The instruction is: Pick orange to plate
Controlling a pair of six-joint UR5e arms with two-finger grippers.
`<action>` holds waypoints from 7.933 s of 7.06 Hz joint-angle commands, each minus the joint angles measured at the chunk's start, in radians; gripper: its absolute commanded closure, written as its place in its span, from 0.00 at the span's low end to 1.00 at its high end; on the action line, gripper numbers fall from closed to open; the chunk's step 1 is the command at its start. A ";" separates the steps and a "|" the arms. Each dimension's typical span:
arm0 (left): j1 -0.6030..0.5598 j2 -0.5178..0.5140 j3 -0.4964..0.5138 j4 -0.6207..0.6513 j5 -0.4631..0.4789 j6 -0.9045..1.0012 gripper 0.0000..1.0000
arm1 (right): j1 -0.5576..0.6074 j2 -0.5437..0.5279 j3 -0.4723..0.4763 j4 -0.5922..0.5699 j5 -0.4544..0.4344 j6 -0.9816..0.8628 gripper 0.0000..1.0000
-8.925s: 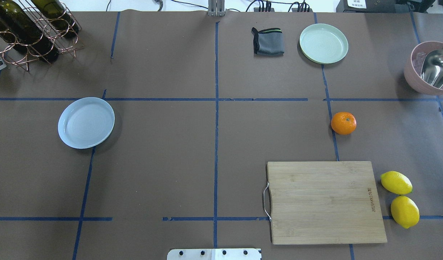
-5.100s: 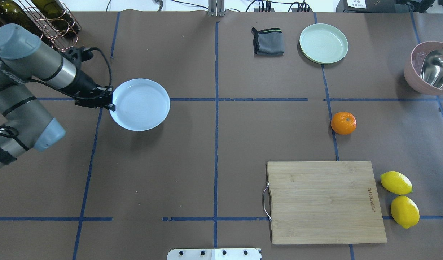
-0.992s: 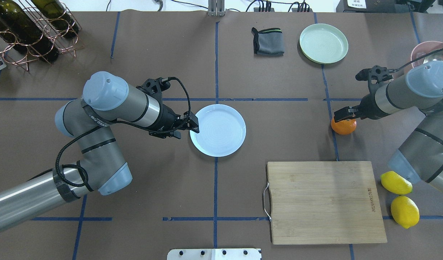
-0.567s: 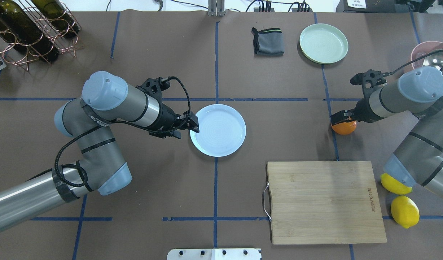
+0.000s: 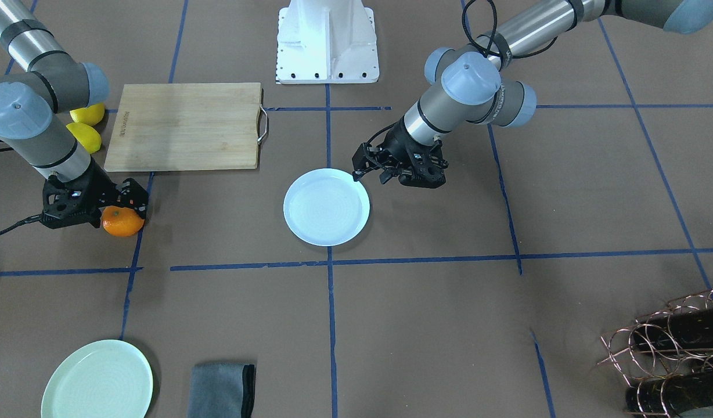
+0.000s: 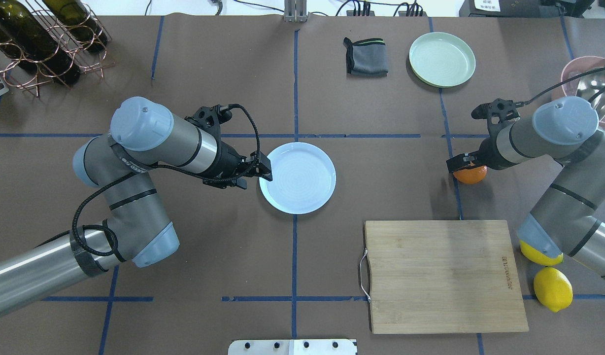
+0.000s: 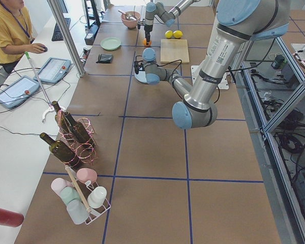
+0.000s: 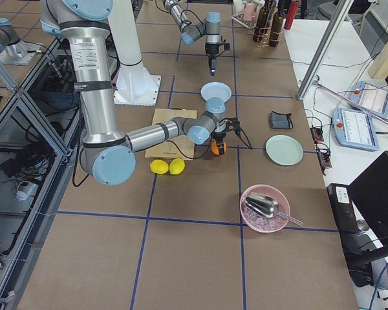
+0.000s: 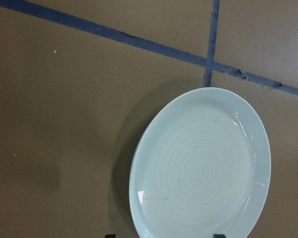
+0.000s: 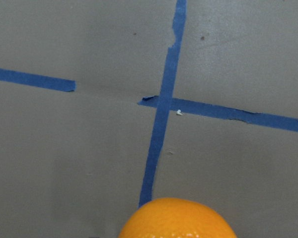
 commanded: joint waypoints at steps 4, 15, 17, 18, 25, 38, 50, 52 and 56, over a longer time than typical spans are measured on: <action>-0.006 0.020 -0.053 0.000 -0.002 0.000 0.29 | 0.007 0.045 0.102 -0.017 0.013 0.104 1.00; -0.074 0.181 -0.221 0.000 -0.053 0.008 0.23 | -0.347 0.625 -0.192 -0.293 -0.364 0.638 1.00; -0.074 0.183 -0.224 0.000 -0.054 0.008 0.23 | -0.350 0.637 -0.206 -0.295 -0.376 0.641 1.00; -0.074 0.183 -0.225 0.000 -0.053 0.006 0.23 | -0.350 0.636 -0.208 -0.295 -0.378 0.639 0.91; -0.075 0.193 -0.236 0.000 -0.053 0.003 0.23 | -0.348 0.642 -0.173 -0.298 -0.364 0.621 0.00; -1.058 0.626 -0.284 0.881 -0.311 1.850 0.00 | 0.834 -0.116 0.159 -0.956 0.262 -1.287 0.00; -1.049 0.664 -0.199 0.818 -0.211 1.758 0.00 | 0.805 -0.150 0.128 -0.936 0.335 -1.277 0.00; -1.049 0.664 -0.212 0.821 -0.218 1.746 0.00 | 0.799 -0.150 0.130 -0.936 0.336 -1.277 0.00; -1.049 0.675 -0.235 0.908 -0.222 1.756 0.00 | 0.788 -0.151 0.130 -0.937 0.337 -1.268 0.00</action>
